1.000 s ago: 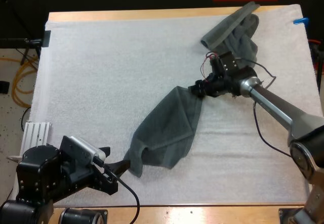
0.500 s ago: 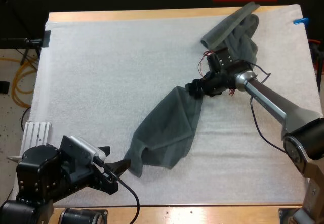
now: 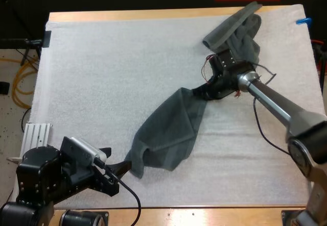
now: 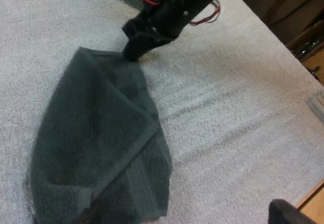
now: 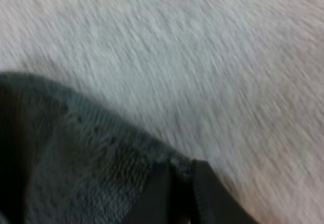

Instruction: Pick towel from pile fold and stack

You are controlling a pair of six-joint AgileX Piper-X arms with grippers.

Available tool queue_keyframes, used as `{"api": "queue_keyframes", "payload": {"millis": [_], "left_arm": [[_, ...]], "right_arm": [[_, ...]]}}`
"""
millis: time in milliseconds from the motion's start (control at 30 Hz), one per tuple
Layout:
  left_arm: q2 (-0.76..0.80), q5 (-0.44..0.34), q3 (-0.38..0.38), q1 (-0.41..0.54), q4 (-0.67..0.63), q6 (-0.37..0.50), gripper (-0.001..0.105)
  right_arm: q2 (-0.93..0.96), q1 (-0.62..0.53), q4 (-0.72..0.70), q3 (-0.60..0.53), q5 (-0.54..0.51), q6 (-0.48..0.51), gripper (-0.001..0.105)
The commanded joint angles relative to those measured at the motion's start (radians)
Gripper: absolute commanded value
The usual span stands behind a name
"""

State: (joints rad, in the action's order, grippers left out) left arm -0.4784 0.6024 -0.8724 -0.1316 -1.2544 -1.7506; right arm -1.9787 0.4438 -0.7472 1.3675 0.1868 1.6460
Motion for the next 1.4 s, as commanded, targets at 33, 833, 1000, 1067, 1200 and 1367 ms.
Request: {"api": "queue_keyframes", "payload": {"millis": [33, 833, 1000, 1067, 1200, 1367], "left_arm": [[0.002, 0.008, -0.004, -0.005, -0.002, 0.025, 0.064], [-0.312, -0.167, -0.004, -0.463, 0.017, 0.215, 0.064], [-0.479, -0.374, -0.004, -0.663, 0.125, 0.214, 0.064], [-0.574, -0.429, -0.004, -0.718, 0.165, 0.209, 0.064], [-0.717, -0.435, -0.004, -0.769, 0.192, 0.203, 0.064], [-0.879, -0.453, -0.004, -0.773, 0.245, 0.148, 0.064]], "right_arm": [[0.077, -0.002, -0.100, 0.003, -0.082, 0.082, 0.000], [0.606, -0.002, -0.187, -0.603, -0.176, -0.030, 0.000], [0.636, -0.002, -0.187, -0.615, -0.176, -0.053, 0.000], [0.637, -0.002, -0.187, -0.615, -0.176, -0.053, 0.000], [0.636, -0.002, -0.190, -0.615, -0.176, -0.053, 0.000], [0.636, -0.002, -0.188, -0.615, -0.176, -0.053, 0.000]]}}
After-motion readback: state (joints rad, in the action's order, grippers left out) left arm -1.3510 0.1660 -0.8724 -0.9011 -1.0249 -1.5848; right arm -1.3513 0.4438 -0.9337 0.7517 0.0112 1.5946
